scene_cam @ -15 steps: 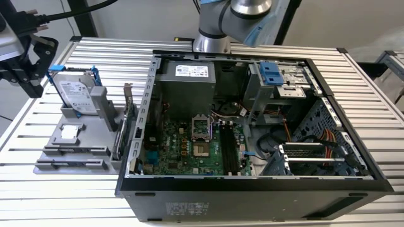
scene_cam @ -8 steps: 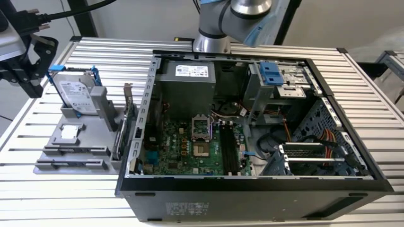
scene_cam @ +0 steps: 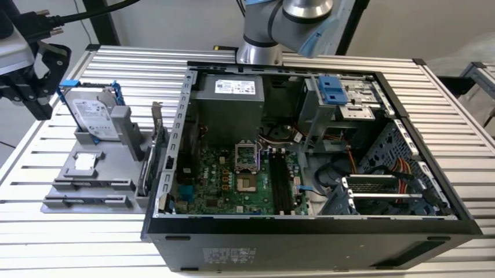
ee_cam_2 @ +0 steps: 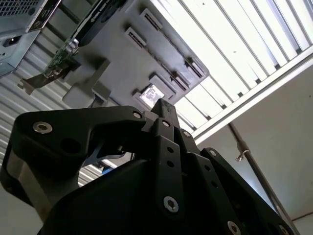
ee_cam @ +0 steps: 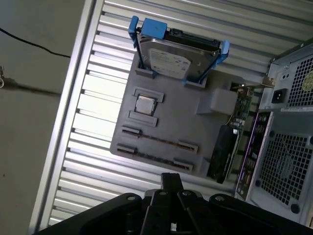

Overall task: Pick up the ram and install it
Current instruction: 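Pick up the ram and move it above insertion slot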

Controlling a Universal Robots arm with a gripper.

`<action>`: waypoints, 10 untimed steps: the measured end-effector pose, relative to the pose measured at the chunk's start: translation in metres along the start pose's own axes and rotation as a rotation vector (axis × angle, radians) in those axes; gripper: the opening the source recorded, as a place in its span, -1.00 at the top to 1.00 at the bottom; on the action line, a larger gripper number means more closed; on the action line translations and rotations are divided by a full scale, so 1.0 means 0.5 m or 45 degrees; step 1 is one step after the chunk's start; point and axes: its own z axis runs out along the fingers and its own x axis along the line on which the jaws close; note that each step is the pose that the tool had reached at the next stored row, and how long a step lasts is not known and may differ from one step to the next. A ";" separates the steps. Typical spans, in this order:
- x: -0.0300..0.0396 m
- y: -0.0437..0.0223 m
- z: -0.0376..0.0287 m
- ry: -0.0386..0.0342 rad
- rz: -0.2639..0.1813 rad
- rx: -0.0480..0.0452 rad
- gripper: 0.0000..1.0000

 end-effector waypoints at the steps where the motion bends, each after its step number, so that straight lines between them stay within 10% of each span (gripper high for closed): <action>1: 0.000 0.000 0.000 0.0003 -0.005 0.000 1.00; 10: 0.000 0.000 0.000 0.0024 -0.047 0.000 1.00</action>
